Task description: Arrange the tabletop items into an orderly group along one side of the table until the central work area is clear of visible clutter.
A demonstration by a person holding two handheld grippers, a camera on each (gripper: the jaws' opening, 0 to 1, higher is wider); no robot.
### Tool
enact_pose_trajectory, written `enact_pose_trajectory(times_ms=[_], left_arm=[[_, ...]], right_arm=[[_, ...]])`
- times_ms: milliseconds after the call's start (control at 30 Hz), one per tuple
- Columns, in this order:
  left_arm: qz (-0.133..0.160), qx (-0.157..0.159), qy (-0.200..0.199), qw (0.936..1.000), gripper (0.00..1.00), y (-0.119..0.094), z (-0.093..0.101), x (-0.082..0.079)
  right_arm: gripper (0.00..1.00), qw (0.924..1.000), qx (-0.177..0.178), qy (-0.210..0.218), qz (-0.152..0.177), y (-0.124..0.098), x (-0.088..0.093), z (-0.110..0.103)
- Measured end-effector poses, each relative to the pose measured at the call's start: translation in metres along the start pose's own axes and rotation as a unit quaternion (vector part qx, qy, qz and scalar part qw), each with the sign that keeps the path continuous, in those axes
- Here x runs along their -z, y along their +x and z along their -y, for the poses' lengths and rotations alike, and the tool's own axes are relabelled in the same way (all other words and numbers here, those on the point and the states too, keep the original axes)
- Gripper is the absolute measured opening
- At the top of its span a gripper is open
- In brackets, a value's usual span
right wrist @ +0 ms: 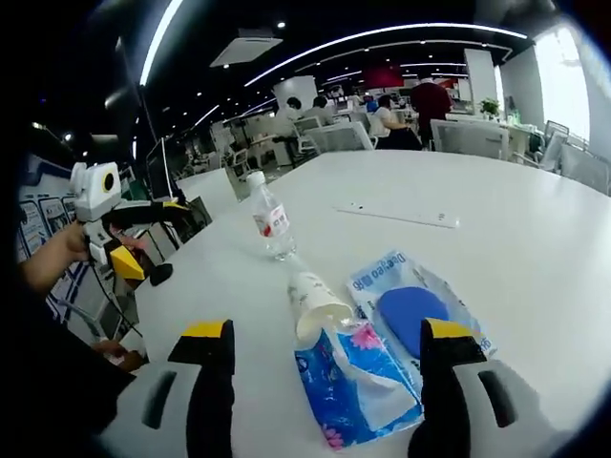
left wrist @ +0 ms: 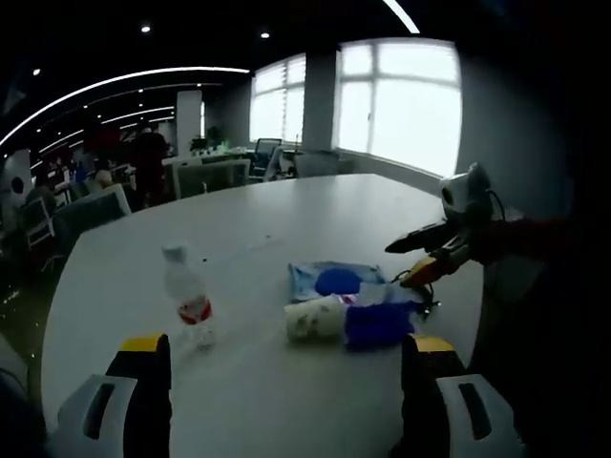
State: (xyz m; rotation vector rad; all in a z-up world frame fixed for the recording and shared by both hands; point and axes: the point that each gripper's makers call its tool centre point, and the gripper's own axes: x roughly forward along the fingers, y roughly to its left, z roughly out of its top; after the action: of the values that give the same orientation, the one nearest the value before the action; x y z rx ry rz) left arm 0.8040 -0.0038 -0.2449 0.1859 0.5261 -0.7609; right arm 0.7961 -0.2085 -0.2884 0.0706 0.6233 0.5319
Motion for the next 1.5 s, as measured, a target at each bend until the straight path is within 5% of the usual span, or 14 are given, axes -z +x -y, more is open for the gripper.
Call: enact_pose_trajectory(times_ms=[733, 933, 1500], left_arm=[[-0.007, 0.013, -0.001, 0.9999, 0.99, 0.006, 0.003, 0.006], [-0.008, 0.012, -0.004, 0.9999, 0.97, 0.006, -0.016, 0.018], [-0.017, 0.005, -0.011, 0.9998, 0.93, -0.001, -0.008, 0.026]], right_arm=[[0.46, 0.9983, -0.047, -0.005, -0.035, 0.062, 0.011, -0.028], [0.42, 0.9972, -0.052, -0.002, -0.054, 0.074, 0.016, -0.033], [0.17, 0.9911, -0.050, 0.092, -0.082, 0.100, 0.032, -0.032]])
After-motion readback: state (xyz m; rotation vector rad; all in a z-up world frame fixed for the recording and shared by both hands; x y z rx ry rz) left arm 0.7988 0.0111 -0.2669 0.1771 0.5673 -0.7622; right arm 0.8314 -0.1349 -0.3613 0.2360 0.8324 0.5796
